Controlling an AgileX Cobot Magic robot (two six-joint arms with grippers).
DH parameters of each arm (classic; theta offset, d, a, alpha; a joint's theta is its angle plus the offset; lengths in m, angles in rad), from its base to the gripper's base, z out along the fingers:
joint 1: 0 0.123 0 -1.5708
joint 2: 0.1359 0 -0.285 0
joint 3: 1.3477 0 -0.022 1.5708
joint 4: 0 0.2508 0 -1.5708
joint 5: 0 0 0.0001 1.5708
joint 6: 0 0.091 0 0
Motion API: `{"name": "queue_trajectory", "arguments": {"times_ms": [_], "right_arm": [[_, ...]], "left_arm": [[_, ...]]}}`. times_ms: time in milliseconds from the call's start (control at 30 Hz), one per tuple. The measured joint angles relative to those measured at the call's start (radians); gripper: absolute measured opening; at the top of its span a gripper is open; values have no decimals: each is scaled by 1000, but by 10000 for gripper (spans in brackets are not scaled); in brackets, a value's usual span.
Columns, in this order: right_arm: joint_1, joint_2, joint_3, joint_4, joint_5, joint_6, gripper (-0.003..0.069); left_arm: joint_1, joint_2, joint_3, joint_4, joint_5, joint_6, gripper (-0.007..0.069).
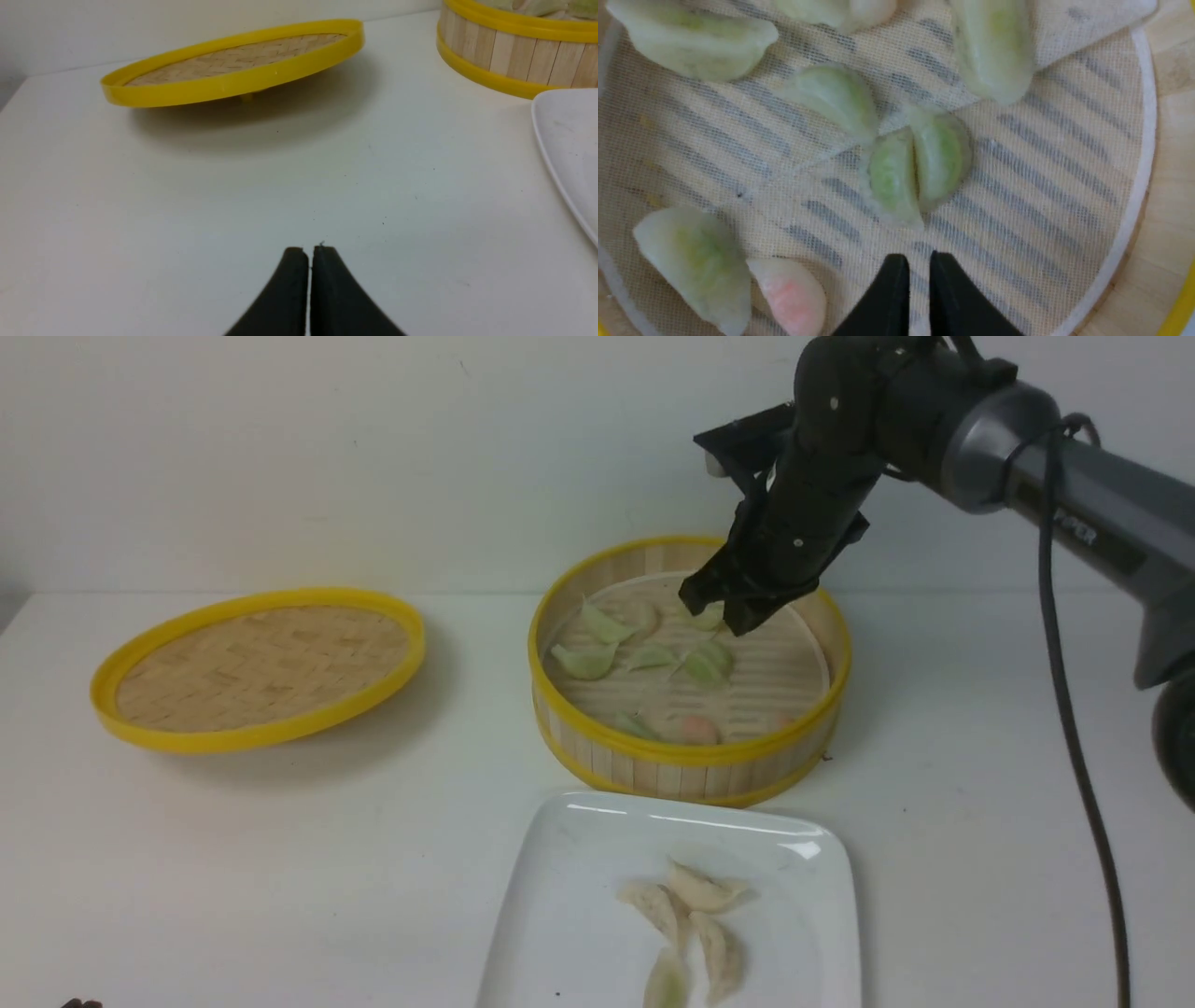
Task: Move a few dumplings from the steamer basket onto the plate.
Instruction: Use the right arm to grab a dumpling from inside the steamer
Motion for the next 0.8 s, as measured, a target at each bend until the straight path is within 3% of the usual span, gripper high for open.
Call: {"name": "queue_trajectory", "arguments": {"times_ms": [167,300,800], "right_arm": [[0,29,-1,81,-91,-59,272],[0,74,-1,105,-101,-70,344],[0,161,-2,98,-164,-94,357]], "left_arm": [[0,0,0,0,0,0,-6],[0,0,0,0,0,0,-6],[0,0,0,0,0,0,-6]]}}
